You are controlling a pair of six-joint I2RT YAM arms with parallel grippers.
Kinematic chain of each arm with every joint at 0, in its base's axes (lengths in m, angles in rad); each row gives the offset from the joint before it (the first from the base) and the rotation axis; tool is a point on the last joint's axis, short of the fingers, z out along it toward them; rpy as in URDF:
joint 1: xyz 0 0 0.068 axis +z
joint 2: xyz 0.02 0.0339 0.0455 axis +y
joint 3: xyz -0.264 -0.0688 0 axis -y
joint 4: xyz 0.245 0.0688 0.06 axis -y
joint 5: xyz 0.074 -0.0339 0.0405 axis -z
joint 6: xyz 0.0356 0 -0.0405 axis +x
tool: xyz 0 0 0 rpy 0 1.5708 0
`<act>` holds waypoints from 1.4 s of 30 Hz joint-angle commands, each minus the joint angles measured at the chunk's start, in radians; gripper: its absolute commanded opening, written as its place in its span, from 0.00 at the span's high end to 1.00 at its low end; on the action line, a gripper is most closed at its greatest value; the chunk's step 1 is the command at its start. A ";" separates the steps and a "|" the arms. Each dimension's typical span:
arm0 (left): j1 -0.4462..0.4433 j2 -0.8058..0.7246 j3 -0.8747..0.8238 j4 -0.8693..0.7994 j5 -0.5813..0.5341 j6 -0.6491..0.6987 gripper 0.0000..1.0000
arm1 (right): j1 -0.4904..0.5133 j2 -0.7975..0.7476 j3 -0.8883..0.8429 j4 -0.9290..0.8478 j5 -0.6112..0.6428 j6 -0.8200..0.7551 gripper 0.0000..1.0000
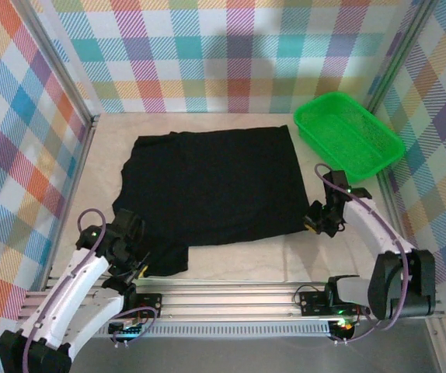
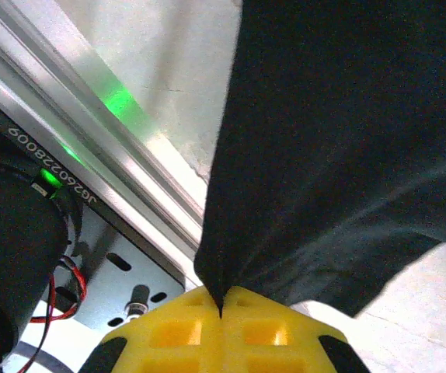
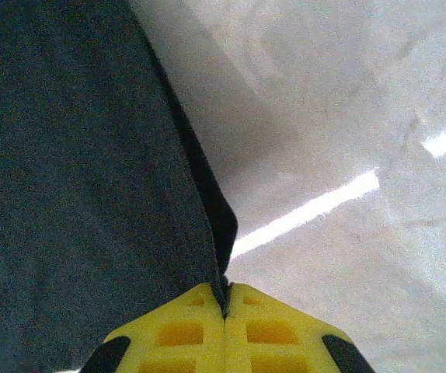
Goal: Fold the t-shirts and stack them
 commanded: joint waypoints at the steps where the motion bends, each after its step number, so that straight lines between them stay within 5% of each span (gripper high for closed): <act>1: -0.014 0.021 0.071 0.026 -0.035 -0.011 1.00 | 0.005 -0.015 -0.018 -0.036 -0.035 0.019 1.00; 8: 0.009 0.354 0.341 0.297 -0.101 0.070 1.00 | 0.005 0.201 0.189 -0.001 -0.043 -0.041 1.00; 18: 0.171 0.720 0.697 0.393 -0.087 0.245 1.00 | 0.002 0.454 0.515 -0.008 0.004 -0.060 1.00; 42: 0.295 0.936 0.861 0.434 -0.117 0.335 1.00 | -0.030 0.662 0.713 -0.038 0.098 -0.029 1.00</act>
